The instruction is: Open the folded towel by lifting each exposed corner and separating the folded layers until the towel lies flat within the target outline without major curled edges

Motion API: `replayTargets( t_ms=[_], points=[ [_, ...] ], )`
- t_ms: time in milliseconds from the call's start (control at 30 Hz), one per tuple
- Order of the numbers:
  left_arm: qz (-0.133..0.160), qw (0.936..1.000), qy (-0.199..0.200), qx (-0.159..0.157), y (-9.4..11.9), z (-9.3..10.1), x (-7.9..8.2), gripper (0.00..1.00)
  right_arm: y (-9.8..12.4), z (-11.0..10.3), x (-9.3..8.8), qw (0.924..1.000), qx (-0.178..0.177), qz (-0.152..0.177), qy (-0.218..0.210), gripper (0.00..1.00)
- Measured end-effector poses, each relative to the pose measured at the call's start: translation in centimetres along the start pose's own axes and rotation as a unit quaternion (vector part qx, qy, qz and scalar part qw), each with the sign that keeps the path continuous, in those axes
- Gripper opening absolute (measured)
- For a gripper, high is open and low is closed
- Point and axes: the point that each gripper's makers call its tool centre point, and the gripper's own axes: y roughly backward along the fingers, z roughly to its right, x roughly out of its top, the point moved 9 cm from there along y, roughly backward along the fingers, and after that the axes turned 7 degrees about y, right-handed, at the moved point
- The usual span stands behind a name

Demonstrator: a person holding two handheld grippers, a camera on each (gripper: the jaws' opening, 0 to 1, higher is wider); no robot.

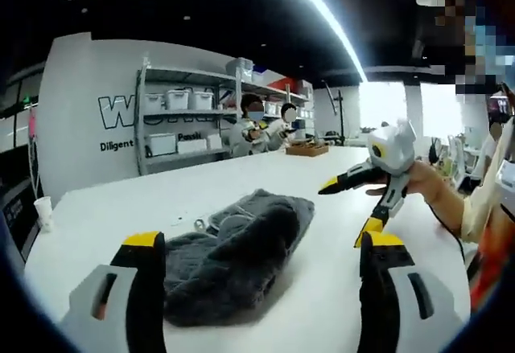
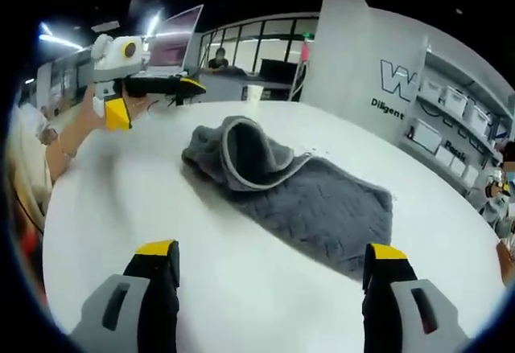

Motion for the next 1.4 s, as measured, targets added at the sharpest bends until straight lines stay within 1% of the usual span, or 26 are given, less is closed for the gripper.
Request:
replayTargets(
  t_ms=[67, 133, 200, 267, 400, 500, 533, 567, 633, 700, 767, 833, 900, 967, 1000, 1033, 1067, 1133, 1167, 1267, 1300, 1400],
  points=[
    [0.001, 0.9997, 0.021, -0.011, 0.4, -0.1, -0.8, 1.0, -0.4, -0.1, -0.2, 1.0, 0.003, -0.006, -0.002, 0.94],
    [-0.003, 0.9989, 0.046, -0.005, 0.6, -0.6, -1.2, 1.0, -0.6, -0.5, -0.3, 0.9995, 0.024, -0.004, -0.021, 0.94],
    [0.001, 0.999, 0.044, 0.002, 0.8, -1.0, -1.3, 1.0, -0.8, -1.1, 0.1, 0.9972, 0.05, 0.025, -0.05, 0.92],
    [-0.002, 0.9987, 0.05, 0.008, 0.8, -1.1, -1.4, 1.0, -1.1, -1.6, 0.4, 0.995, 0.071, 0.039, -0.058, 0.89],
    [-0.007, 0.9987, 0.05, 0.009, 0.9, -0.9, -1.4, 1.0, -1.7, -2.3, 0.4, 0.9958, 0.073, 0.031, -0.045, 0.89],
    [-0.002, 0.9975, 0.06, 0.036, 0.9, -1.1, -1.5, 1.0, -2.2, -2.5, 0.3, 0.9959, 0.078, 0.026, -0.038, 0.89],
    [-0.005, 0.9974, 0.059, 0.041, 0.8, -1.2, -1.6, 1.0, -2.3, -2.5, 0.2, 0.9957, 0.08, 0.024, -0.039, 0.89],
    [-0.018, 0.9971, 0.055, 0.049, 0.8, -1.3, -1.8, 1.0, -2.4, -2.5, 0.1, 0.9957, 0.081, 0.022, -0.039, 0.89],
    [-0.024, 0.9966, 0.054, 0.058, 0.9, -1.5, -2.0, 1.0, -2.4, -2.5, 0.1, 0.9957, 0.081, 0.021, -0.039, 0.89],
    [-0.023, 0.9961, 0.061, 0.059, 1.1, -1.8, -1.9, 1.0, -2.2, -2.2, 0.3, 0.996, 0.076, 0.025, -0.04, 0.89],
    [-0.017, 0.9956, 0.071, 0.059, 1.4, -2.1, -1.8, 0.99, -2.0, -1.8, 0.6, 0.9961, 0.067, 0.036, -0.046, 0.89],
    [-0.018, 0.9951, 0.073, 0.064, 1.6, -2.5, -1.8, 0.98, -1.9, -1.4, 0.9, 0.9962, 0.058, 0.042, -0.048, 0.88],
    [-0.027, 0.995, 0.07, 0.066, 1.7, -2.7, -2.0, 0.99, -1.8, -0.9, 1.4, 0.9968, 0.047, 0.046, -0.045, 0.87],
    [-0.036, 0.9936, 0.081, 0.069, 1.7, -3.0, -2.5, 0.99, -1.7, -0.7, 1.8, 0.9974, 0.04, 0.046, -0.037, 0.87],
    [-0.041, 0.9926, 0.094, 0.065, 1.6, -3.2, -2.8, 0.99, -1.7, -0.6, 2.4, 0.9985, 0.032, 0.043, -0.015, 0.87],
    [-0.038, 0.9918, 0.108, 0.057, 1.5, -3.2, -2.9, 0.99, -1.6, -0.7, 3.0, 0.9989, 0.028, 0.036, 0.007, 0.88],
    [-0.035, 0.9913, 0.117, 0.048, 1.5, -3.1, -2.9, 0.99, -1.6, -0.7, 3.6, 0.9988, 0.025, 0.037, 0.019, 0.89],
    [-0.032, 0.9908, 0.125, 0.04, 1.6, -3.0, -2.8, 0.99, -1.7, -1.0, 4.6, 0.9983, 0.027, 0.042, 0.029, 0.89],
    [-0.029, 0.9909, 0.126, 0.037, 1.7, -2.9, -2.6, 0.99, -1.8, -1.1, 5.4, 0.9978, 0.034, 0.044, 0.037, 0.88],
    [-0.03, 0.9928, 0.11, 0.036, 2.0, -2.6, -2.2, 0.98, -1.9, -1.4, 7.3, 0.9962, 0.04, 0.048, 0.06, 0.88],
    [-0.033, 0.9935, 0.101, 0.04, 2.1, -2.6, -2.2, 0.98, -2.0, -1.4, 7.9, 0.9956, 0.039, 0.05, 0.069, 0.87],
    [-0.04, 0.9946, 0.08, 0.054, 2.3, -2.6, -2.1, 0.99, -2.3, -1.3, 9.1, 0.9949, 0.037, 0.056, 0.075, 0.83]
  ],
)
